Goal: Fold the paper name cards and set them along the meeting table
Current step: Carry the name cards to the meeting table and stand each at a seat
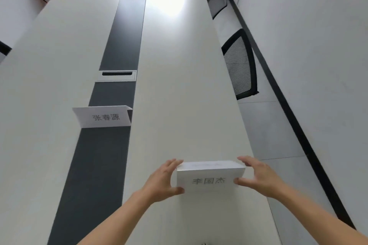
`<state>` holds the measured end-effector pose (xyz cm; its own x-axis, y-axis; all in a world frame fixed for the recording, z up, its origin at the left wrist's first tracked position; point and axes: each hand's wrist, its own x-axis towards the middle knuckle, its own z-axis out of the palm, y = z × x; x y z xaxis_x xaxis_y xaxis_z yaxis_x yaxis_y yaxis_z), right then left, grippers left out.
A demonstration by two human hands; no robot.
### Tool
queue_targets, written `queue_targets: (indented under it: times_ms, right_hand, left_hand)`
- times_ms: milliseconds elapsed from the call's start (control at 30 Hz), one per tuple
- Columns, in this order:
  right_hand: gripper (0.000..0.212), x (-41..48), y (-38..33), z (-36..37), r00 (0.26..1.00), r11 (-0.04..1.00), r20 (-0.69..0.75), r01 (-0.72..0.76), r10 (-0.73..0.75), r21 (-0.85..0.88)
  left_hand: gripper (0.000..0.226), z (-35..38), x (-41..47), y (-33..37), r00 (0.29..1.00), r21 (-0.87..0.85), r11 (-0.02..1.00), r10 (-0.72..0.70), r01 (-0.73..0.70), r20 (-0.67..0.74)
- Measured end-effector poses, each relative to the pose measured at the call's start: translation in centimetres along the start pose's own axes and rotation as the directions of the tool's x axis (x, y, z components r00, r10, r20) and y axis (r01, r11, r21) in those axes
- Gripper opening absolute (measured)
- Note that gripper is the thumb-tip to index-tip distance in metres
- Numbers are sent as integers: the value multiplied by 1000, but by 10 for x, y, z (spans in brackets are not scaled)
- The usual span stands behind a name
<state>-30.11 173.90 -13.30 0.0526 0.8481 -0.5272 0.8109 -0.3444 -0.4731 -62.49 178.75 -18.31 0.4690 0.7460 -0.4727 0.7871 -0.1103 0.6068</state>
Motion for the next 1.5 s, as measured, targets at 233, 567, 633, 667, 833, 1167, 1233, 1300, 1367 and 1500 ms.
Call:
queue_targets:
  times_ms: [233,567,633,667,833,1167,1233,1300,1367,1500]
  right_hand:
    - [46,-9,3,20,989,964,-144,-3,43,267]
    - [21,-29,-44,-50,968,607,-247,218,-35,765]
    - [27,-21,-59,-52,981,552,-195,152,20,820]
    - [28,-17,-65,-50,984,543,-171,118,49,831]
    - [38,-10,-81,-31,1000,585,-1,-14,26,811]
    - [103,14,0,9,984,990,147,87,-103,110]
    - [94,22,4,18,982,993,154,104,-112,62]
    - [83,31,5,20,983,993,144,104,-111,56]
    - [73,36,7,21,982,993,154,100,-109,67]
    - [69,37,11,23,980,992,174,79,-96,103]
  left_hand:
    - [74,-9,5,13,998,25,998,-54,55,-34]
    - [57,-67,-41,73,990,-548,824,106,-140,-94]
    - [59,-66,-53,83,991,-733,670,34,-119,-130]
    - [61,-65,-58,87,990,-785,609,-5,-108,-140]
    - [64,-60,-85,78,989,-909,409,-85,-79,-124]
    - [44,-44,-154,7,948,-985,171,-311,-13,-67]
    - [43,-39,-162,-3,934,-991,133,-354,-2,-49]
    - [45,-34,-166,-7,925,-995,98,-379,5,-33]
    - [45,-31,-168,-7,919,-997,74,-394,7,-23]
    - [45,-29,-167,-3,922,-999,50,-388,1,-18]
